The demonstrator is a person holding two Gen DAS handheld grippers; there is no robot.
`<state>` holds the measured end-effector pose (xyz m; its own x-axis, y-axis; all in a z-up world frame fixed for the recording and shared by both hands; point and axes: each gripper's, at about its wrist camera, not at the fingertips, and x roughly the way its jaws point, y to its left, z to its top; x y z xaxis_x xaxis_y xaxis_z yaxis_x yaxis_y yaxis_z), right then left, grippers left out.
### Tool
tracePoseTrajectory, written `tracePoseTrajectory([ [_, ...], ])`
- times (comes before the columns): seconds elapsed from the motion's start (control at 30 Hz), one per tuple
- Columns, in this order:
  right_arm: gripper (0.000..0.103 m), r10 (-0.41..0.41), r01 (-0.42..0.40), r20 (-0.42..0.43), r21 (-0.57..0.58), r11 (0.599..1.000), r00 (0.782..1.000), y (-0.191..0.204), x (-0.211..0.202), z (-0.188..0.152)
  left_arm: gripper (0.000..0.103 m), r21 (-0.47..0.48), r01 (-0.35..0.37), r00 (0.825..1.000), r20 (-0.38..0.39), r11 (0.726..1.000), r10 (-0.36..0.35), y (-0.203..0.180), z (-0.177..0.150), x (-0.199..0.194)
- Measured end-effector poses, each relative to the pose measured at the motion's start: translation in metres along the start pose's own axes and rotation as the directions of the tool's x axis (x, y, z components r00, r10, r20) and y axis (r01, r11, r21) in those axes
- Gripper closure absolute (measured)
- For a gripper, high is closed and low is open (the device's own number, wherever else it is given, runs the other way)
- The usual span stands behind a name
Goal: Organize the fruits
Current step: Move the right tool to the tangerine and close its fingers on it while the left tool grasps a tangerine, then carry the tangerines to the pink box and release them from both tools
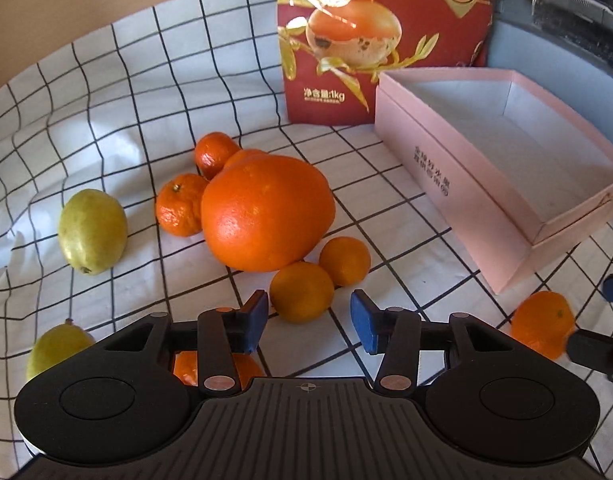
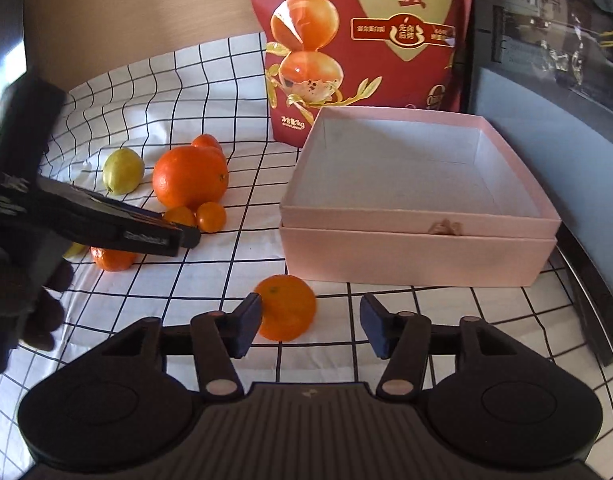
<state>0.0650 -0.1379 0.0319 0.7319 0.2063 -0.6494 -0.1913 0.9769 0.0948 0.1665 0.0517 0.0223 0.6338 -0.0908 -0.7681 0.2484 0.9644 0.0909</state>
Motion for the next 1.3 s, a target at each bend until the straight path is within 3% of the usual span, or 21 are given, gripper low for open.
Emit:
tracePoseTrajectory([
  [0.1, 0.042, -0.005, 0.005, 0.003, -0.004, 1.0, 1.0, -0.002, -0.004, 0.0, 0.051, -0.014, 0.005, 1.0, 0.008, 1.0, -0.005, 0.001, 0.002, 0.003],
  [0.2, 0.038, -0.012, 0.012, -0.001, -0.011, 1.0, 1.0, -0.004, -0.004, -0.001, 0.063, -0.001, 0.007, 1.0, 0.023, 1.0, -0.007, 0.001, 0.001, 0.002],
  [0.63, 0.031, 0.001, -0.002, -0.013, -0.062, 0.998, 1.0, 0.006, 0.016, 0.004, 0.063, -0.036, 0.169, 0.983, 0.072, 0.985, -0.166, -0.001, -0.055, -0.067],
  [0.9, 0.031, 0.003, -0.008, -0.046, -0.09, 0.996, 0.999, 0.016, 0.031, 0.008, 0.063, -0.11, 0.116, 0.991, 0.073, 0.987, -0.108, 0.018, -0.088, -0.091],
  [0.97, 0.036, 0.002, -0.007, -0.055, -0.093, 0.996, 0.998, 0.017, 0.033, 0.007, 0.063, -0.135, 0.103, 0.994, 0.059, 0.986, -0.096, 0.024, -0.094, -0.09],
  [1.03, 0.051, 0.013, -0.019, -0.064, -0.098, 0.995, 0.998, 0.019, 0.035, 0.007, 0.063, -0.156, 0.102, 0.994, 0.049, 0.983, -0.095, 0.03, -0.097, -0.09],
  [1.1, 0.059, 0.025, -0.033, -0.071, -0.112, 0.993, 0.997, 0.025, 0.034, 0.007, 0.063, -0.17, 0.105, 0.994, 0.049, 0.98, -0.098, 0.033, -0.101, -0.09],
  [1.3, 0.06, 0.067, -0.08, -0.094, -0.138, 0.987, 0.993, 0.04, 0.026, 0.0, 0.063, -0.166, 0.117, 0.993, 0.048, 0.979, -0.11, 0.032, -0.106, -0.09],
])
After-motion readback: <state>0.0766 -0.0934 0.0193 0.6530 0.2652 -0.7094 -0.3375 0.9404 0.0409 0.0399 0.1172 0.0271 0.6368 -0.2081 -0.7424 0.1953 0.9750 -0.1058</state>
